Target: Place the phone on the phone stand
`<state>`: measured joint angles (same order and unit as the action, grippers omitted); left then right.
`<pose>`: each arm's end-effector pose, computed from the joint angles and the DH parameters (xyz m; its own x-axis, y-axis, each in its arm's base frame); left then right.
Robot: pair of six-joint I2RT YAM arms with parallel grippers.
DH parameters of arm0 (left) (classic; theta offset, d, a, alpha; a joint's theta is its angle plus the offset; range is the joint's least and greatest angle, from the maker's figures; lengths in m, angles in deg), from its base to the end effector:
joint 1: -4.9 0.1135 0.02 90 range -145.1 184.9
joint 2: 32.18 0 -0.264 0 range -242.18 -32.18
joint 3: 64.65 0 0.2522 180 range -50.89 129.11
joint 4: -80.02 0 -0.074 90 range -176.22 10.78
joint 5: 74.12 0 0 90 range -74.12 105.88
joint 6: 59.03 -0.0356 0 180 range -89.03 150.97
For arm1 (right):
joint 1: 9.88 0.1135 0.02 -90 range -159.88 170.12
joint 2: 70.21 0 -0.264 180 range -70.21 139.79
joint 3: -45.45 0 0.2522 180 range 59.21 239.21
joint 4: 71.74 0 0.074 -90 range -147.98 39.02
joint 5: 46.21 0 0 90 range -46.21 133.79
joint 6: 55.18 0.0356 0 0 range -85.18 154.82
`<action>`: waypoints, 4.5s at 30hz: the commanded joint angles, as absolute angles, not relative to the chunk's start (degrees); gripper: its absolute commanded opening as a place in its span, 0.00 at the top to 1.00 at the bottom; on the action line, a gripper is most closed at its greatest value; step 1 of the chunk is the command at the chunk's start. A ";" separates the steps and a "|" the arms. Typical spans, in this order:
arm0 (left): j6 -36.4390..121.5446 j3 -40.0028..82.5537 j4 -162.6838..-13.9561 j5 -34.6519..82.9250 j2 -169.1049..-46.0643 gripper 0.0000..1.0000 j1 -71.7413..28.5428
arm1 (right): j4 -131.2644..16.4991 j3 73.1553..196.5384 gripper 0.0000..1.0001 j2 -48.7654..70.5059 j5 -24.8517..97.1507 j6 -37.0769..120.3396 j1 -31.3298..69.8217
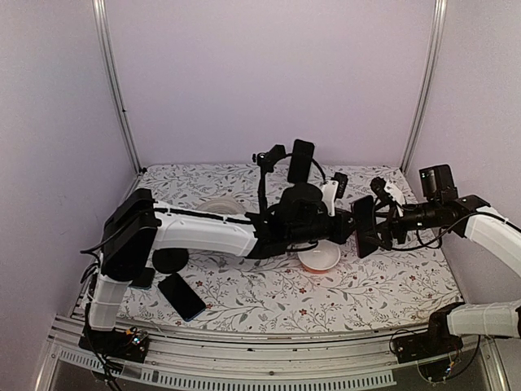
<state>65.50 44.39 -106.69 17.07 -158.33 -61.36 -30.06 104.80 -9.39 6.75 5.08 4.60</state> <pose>0.2105 -0.4805 0.2327 -0.5833 -0.0814 -0.8082 0.7195 0.4099 -0.5606 0.2058 0.0753 0.2675 -0.2649 -0.4774 -0.8378 -0.8713 0.4908 -0.0042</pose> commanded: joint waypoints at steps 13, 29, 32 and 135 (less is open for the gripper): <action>38.56 29.02 -94.55 30.64 -137.92 1.00 -60.82 | -2.85 121.88 0.14 0.59 -25.11 -15.76 2.74; 35.30 26.26 -91.20 35.34 -133.82 1.00 -56.02 | -4.81 128.12 0.95 11.90 -25.33 -18.12 12.89; 34.84 26.53 -89.78 35.34 -133.75 0.97 -55.44 | -5.24 128.11 1.00 13.48 -25.01 -18.10 12.89; 37.00 61.51 -66.76 28.76 -144.21 1.00 -38.85 | -15.08 125.83 1.00 16.13 -21.60 -11.68 11.79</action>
